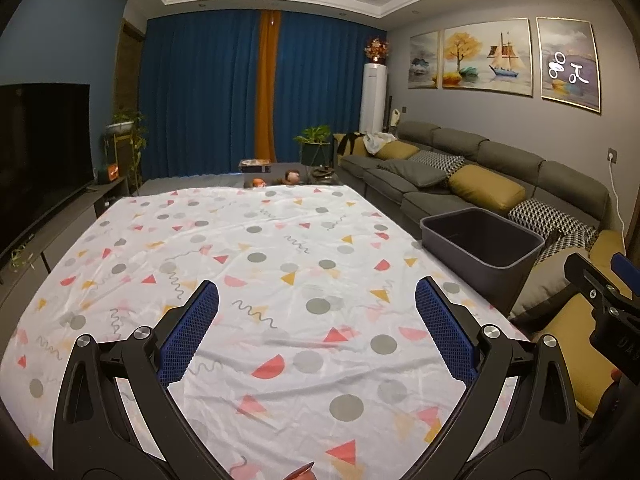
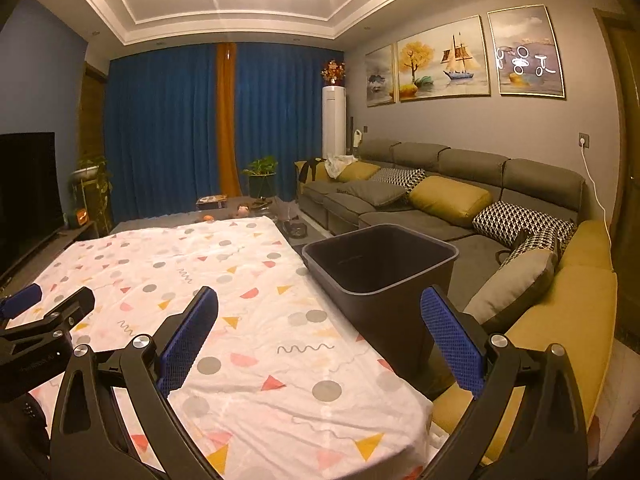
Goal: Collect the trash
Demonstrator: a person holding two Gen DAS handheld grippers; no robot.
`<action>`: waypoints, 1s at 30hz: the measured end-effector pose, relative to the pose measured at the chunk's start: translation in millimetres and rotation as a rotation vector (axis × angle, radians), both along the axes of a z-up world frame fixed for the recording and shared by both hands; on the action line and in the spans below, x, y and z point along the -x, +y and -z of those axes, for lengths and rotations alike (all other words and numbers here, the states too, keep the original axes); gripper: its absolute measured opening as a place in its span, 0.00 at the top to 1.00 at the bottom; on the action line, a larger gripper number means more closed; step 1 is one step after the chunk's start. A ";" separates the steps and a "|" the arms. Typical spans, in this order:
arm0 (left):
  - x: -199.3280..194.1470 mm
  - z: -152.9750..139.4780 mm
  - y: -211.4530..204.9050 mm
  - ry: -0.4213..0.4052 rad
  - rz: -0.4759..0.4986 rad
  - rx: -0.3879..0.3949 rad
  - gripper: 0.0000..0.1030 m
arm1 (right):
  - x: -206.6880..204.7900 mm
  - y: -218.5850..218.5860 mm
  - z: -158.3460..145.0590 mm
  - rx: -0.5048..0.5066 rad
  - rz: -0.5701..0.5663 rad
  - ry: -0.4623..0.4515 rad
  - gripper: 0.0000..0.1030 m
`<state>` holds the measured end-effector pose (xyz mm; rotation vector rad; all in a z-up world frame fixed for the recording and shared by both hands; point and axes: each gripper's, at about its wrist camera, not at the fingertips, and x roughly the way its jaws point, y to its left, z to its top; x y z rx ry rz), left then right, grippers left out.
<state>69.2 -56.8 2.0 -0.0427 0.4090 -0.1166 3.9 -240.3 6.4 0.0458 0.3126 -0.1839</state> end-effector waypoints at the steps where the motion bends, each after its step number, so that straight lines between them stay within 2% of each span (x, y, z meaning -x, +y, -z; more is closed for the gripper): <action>1: 0.4 -0.1 0.3 0.000 0.000 0.001 0.06 | 0.5 0.8 0.4 0.000 -0.001 -0.001 0.05; 30: 1.8 1.2 2.8 0.011 0.009 0.023 0.06 | 1.9 3.9 3.1 0.008 0.002 -0.010 0.05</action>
